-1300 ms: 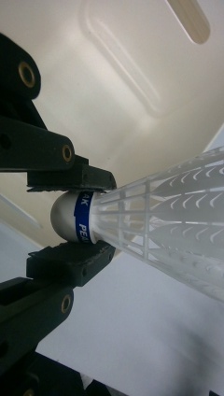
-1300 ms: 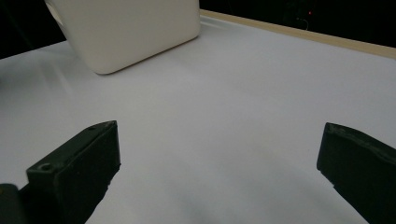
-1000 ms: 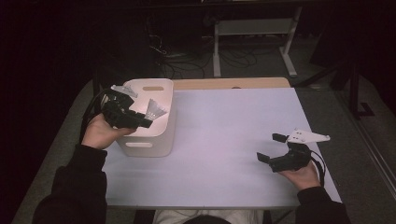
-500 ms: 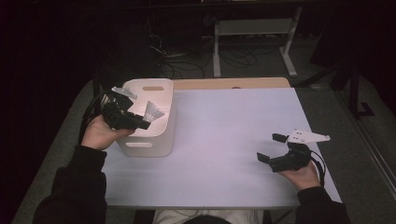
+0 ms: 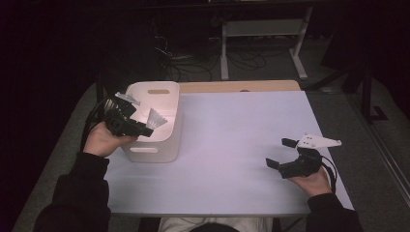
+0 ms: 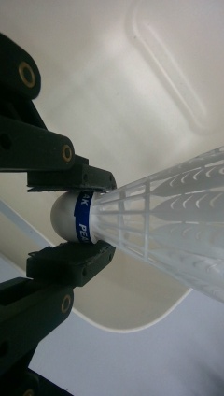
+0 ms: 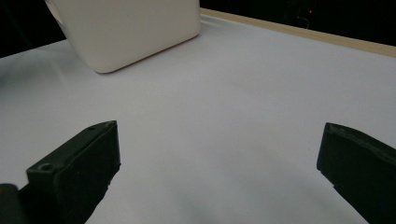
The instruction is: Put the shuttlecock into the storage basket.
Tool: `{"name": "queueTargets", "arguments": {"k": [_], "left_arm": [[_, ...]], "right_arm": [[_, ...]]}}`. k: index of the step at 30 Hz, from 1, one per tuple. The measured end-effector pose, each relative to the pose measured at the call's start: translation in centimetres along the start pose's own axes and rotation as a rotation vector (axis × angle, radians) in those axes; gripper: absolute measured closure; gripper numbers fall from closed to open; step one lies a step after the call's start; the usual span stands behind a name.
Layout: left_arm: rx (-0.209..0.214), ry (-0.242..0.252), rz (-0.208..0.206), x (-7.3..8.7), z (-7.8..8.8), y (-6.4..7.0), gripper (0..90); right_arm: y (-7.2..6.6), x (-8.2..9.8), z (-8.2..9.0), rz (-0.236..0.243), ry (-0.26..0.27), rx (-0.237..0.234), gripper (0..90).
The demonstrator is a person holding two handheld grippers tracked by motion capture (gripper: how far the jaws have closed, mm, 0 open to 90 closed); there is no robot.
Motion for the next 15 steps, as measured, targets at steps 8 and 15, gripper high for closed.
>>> {"name": "queueTargets", "arguments": {"k": [8, 15], "left_arm": [[-0.009, -0.024, 0.004, 0.12, -0.16, -0.2, 65.6], [-0.002, -0.012, 0.013, 0.03, -0.08, -0.23, 65.0]], "right_arm": [[-0.02, 0.0, 0.03, -0.002, 0.0, -0.001, 0.0], [-0.01, 0.0, 0.03, -0.002, 0.0, -0.001, 0.0]]}}
Point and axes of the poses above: each handheld gripper's, and its own axes: z roughly backward along the jaws, x roughly out of its underside, y roughly to its right, the point moved 4 cm from there along -z, roughly forward along the jaws, and after that the axes turned 6 degrees about z, right-handed, at the moved point
